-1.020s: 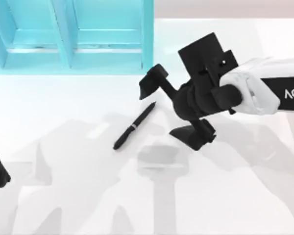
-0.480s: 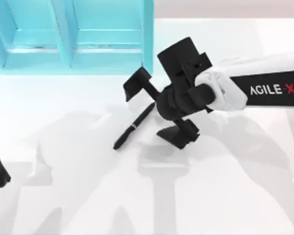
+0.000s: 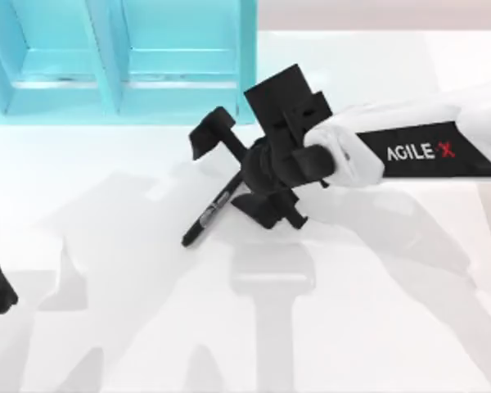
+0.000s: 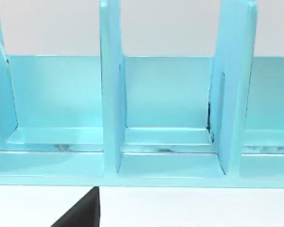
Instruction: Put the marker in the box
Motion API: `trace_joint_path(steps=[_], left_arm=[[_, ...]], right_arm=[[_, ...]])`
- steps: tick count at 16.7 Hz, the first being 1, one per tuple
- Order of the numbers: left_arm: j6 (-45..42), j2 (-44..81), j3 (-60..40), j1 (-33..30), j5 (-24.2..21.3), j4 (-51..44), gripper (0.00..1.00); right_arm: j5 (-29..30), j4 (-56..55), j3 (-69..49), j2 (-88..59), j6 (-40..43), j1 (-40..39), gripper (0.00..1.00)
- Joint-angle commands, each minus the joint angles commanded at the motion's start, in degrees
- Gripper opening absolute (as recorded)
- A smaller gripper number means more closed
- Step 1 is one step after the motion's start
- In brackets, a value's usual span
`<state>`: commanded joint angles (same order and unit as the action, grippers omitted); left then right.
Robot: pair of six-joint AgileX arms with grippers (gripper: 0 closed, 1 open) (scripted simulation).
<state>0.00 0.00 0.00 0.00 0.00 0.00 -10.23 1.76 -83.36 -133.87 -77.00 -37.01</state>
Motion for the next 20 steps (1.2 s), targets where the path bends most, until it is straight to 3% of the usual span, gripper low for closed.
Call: trace_joint_path(steps=[12, 20], left_arm=[[0.0, 0.0, 0.0, 0.0, 0.0, 0.0, 1.0], [0.0, 0.0, 0.0, 0.0, 0.0, 0.0, 1.0]], right_arm=[[0.0, 0.0, 0.0, 0.0, 0.0, 0.0, 0.02], [0.0, 0.0, 0.0, 0.0, 0.0, 0.0, 0.0]])
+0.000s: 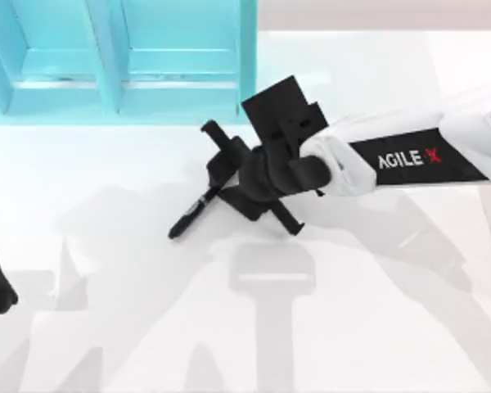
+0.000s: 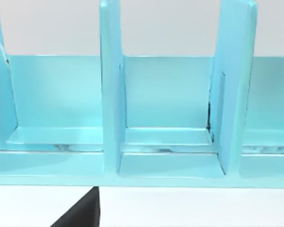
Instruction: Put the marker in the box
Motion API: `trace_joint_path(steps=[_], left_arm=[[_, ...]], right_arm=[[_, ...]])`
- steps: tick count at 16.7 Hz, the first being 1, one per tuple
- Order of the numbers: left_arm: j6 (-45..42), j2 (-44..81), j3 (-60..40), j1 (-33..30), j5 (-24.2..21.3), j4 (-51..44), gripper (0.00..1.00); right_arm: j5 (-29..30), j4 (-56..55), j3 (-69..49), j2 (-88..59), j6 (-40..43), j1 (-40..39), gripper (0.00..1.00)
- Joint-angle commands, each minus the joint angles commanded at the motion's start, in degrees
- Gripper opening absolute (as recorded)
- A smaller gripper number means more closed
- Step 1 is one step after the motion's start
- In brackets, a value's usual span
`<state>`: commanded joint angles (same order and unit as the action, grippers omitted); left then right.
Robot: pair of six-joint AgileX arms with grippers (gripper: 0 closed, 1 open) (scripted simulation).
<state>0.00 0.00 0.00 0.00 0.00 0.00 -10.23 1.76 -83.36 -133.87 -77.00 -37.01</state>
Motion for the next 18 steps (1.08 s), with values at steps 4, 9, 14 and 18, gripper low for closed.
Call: trace_joint_path(steps=[4, 9, 14, 18], left_arm=[[0.0, 0.0, 0.0, 0.0, 0.0, 0.0, 1.0], [0.0, 0.0, 0.0, 0.0, 0.0, 0.0, 1.0], [0.0, 0.0, 0.0, 0.0, 0.0, 0.0, 1.0], [0.0, 0.0, 0.0, 0.0, 0.0, 0.0, 1.0]], right_arm=[[-0.3, 2.87, -1.98, 3.13, -0.21, 0.6, 0.0], [-0.31, 15.14, -7.63, 8.81, -0.21, 0.73, 0.0], [-0.28, 19.08, -9.86, 11.4, 0.04, 0.76, 0.0], [-0.82, 18.83, -9.19, 11.58, 0.24, 1.41, 0.0]])
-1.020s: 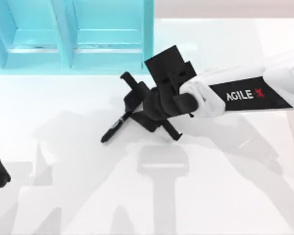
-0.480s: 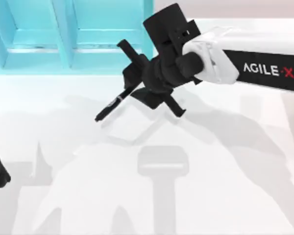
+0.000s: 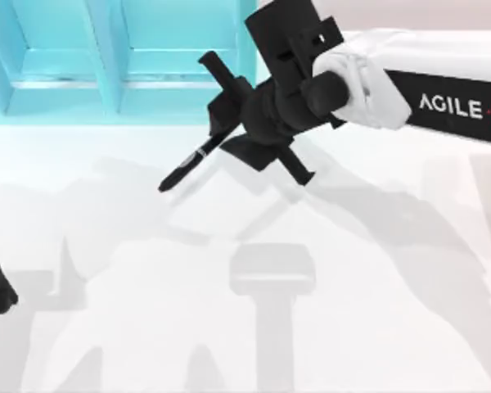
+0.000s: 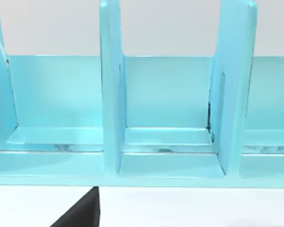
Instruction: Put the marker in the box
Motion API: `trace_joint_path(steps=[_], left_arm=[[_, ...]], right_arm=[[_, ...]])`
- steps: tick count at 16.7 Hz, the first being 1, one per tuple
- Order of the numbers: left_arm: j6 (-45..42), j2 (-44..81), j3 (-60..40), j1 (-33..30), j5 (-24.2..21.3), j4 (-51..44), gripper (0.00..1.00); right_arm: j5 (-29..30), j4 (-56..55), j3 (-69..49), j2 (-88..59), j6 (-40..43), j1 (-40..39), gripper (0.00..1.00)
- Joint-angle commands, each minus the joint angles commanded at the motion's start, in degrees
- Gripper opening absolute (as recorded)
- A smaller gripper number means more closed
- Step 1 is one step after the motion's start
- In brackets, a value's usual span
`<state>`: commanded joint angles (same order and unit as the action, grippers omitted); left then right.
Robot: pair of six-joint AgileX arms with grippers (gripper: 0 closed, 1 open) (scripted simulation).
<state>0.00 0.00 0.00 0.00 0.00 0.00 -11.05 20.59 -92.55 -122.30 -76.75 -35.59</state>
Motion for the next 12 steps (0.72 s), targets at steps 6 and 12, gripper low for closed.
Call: trace_joint_path(steps=[6, 12], left_arm=[[0.0, 0.0, 0.0, 0.0, 0.0, 0.0, 1.0], [0.0, 0.0, 0.0, 0.0, 0.0, 0.0, 1.0]], right_arm=[[-8.79, -0.43, 9.93, 8.35, 6.64, 16.32, 0.0], [-20.34, 2.0, 22.94, 21.65, 20.18, 52.56, 0.0]])
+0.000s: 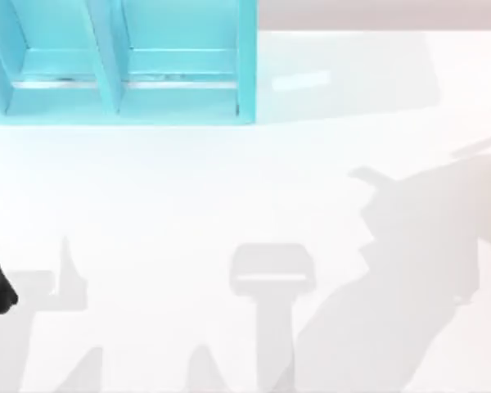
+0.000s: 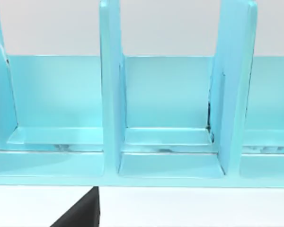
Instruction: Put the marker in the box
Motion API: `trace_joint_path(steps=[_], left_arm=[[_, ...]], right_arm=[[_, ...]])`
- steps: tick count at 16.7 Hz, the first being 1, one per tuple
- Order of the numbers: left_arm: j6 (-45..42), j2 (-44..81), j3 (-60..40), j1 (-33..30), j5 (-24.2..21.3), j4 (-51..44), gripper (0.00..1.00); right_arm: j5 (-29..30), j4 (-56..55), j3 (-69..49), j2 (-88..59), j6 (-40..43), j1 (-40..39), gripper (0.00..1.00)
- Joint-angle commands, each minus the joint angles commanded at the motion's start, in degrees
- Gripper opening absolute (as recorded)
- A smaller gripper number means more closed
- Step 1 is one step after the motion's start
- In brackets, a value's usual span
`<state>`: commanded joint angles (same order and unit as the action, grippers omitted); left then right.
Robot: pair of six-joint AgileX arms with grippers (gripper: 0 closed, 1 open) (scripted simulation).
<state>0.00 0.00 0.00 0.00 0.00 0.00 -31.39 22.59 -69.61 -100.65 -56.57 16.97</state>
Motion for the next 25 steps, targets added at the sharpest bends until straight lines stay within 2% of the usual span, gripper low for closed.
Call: trace_joint_path(steps=[3, 5, 7, 10, 18, 25], left_arm=[[0.0, 0.0, 0.0, 0.0, 0.0, 0.0, 1.0], [0.0, 0.0, 0.0, 0.0, 0.0, 0.0, 1.0], [0.0, 0.0, 0.0, 0.0, 0.0, 0.0, 1.0], [0.0, 0.0, 0.0, 0.0, 0.0, 0.0, 1.0], [0.0, 0.0, 0.0, 0.0, 0.0, 0.0, 1.0], [0.0, 0.0, 0.0, 0.0, 0.0, 0.0, 1.0]], right_arm=[[-3.99, 3.43, 5.96, 4.65, 7.45, 18.1, 0.0], [-5.57, 6.09, 9.05, 6.86, 11.98, 27.4, 0.0], [-6.35, 8.63, 11.21, 8.44, 15.85, 34.4, 0.0], [-6.51, 11.34, 12.92, 9.52, 19.55, 40.32, 0.0], [-5.8, 10.83, 13.54, 9.46, 19.6, 40.33, 0.0], [-3.83, -2.41, 20.7, 9.32, 10.25, 32.13, 0.0]])
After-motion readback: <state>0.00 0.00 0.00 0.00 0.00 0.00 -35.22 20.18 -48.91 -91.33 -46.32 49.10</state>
